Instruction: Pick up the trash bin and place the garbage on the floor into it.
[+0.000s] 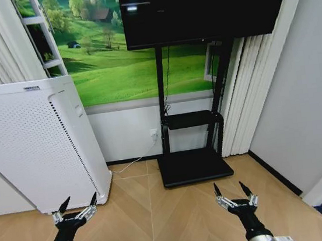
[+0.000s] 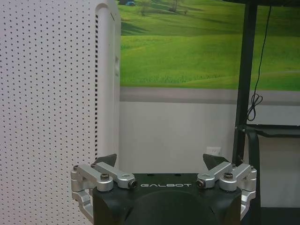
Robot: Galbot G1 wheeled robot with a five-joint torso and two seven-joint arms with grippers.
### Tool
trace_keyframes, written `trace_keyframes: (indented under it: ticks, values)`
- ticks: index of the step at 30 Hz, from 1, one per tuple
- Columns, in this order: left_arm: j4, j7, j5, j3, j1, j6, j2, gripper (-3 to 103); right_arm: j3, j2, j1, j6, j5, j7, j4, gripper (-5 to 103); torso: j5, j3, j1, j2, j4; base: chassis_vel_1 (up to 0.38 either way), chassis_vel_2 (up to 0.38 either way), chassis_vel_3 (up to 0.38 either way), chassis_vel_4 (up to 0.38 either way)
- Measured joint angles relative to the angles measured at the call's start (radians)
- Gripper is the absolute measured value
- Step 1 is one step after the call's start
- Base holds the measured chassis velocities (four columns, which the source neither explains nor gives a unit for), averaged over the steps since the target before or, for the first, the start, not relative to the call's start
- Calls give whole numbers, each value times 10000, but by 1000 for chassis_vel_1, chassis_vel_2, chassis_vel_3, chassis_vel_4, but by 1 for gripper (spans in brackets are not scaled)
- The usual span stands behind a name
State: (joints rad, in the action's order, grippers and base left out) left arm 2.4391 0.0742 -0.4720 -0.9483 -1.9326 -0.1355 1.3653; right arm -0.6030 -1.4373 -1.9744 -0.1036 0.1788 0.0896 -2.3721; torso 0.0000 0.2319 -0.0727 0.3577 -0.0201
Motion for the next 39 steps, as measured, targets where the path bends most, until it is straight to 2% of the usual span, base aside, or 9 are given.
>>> trace_keyframes:
  ticks: [39]
  values:
    - [-1, 0, -1, 0, 0, 0, 0, 100, 0, 0, 0, 2, 0, 0, 1, 100, 0, 991, -605, 1598, 0, 0, 0, 0, 0]
